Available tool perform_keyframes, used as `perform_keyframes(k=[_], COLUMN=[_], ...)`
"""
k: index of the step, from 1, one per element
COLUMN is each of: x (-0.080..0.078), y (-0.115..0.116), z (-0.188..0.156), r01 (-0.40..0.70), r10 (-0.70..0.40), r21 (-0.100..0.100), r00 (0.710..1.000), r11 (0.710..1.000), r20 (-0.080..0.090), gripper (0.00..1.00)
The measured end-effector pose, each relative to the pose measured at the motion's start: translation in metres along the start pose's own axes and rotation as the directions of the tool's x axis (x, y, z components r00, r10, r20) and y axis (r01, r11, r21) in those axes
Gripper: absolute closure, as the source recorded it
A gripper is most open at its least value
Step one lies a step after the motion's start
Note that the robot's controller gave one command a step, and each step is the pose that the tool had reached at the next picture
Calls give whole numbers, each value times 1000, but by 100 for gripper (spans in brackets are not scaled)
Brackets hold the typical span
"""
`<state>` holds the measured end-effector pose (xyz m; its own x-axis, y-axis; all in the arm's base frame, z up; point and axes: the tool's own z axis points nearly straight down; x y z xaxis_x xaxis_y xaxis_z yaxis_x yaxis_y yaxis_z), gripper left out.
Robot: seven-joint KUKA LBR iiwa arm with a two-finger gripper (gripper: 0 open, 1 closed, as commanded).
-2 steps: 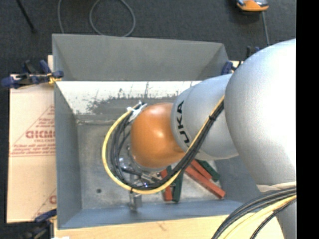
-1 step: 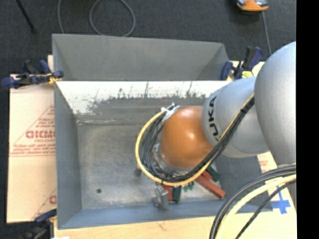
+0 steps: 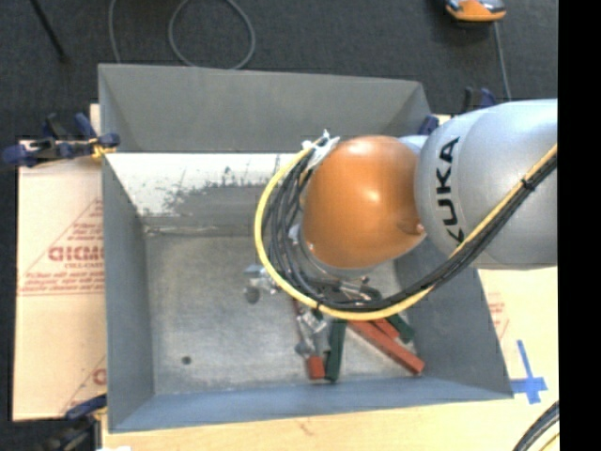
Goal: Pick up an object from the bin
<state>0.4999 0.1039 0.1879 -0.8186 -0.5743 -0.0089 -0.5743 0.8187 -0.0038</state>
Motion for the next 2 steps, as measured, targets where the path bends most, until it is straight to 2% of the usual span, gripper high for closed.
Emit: perform_keyframes(k=[1, 2], x=[32, 18], y=[-9, -29], z=[108, 3], r01=[15, 164], r10=[-15, -164], r21=[-4, 2], r00=[1000, 986], r11=[1000, 986], r20=[-8, 0], gripper=[0, 0])
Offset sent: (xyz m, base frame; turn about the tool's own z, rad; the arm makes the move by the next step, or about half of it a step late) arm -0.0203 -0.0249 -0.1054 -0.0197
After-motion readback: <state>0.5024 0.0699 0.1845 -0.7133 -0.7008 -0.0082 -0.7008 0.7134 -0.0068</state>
